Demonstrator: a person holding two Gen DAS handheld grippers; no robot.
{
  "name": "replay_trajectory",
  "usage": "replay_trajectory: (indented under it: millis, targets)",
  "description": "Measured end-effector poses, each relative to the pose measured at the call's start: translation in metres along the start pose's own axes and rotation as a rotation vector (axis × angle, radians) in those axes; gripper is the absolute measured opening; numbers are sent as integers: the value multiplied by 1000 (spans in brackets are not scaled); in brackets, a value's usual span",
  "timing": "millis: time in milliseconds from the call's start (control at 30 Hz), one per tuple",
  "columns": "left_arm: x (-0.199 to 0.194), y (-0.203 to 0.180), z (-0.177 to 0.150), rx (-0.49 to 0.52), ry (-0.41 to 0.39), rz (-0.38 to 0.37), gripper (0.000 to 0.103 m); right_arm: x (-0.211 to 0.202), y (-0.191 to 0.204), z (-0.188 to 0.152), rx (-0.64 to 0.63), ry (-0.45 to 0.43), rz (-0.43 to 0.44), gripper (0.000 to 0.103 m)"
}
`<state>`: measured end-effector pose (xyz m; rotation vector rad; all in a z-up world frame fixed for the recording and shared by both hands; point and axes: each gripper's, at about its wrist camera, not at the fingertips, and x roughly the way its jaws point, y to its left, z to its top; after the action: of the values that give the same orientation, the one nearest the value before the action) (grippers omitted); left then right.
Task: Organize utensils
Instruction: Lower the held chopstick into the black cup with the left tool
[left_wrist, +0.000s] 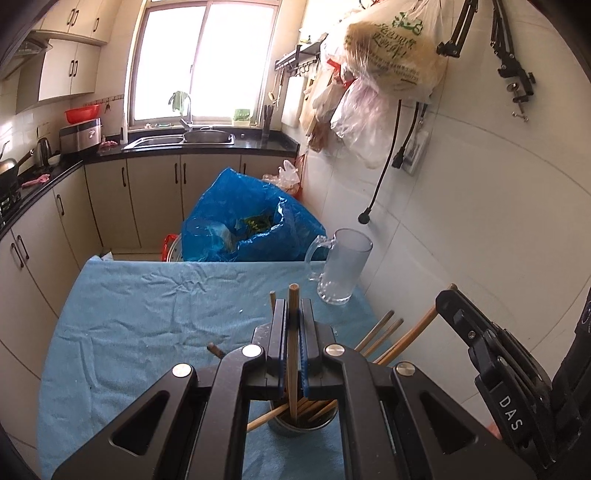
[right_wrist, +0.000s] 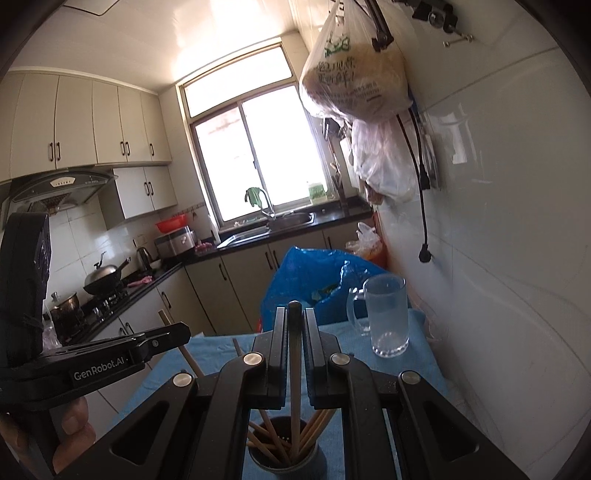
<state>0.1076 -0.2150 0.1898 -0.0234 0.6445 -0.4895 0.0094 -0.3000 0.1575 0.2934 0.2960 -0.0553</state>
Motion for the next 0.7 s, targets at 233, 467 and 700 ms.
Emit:
replay_trajectory:
  millis: [233, 467, 700]
  targets:
    - [5, 2, -11, 6, 9, 14, 5, 5, 1, -14, -6, 35, -3, 8]
    - [13, 7, -20, 5, 30, 33, 5, 13, 2, -26, -11, 70, -10, 8]
    - [19, 12, -24, -3, 49, 38, 5, 20, 3, -34, -15, 96, -19, 8]
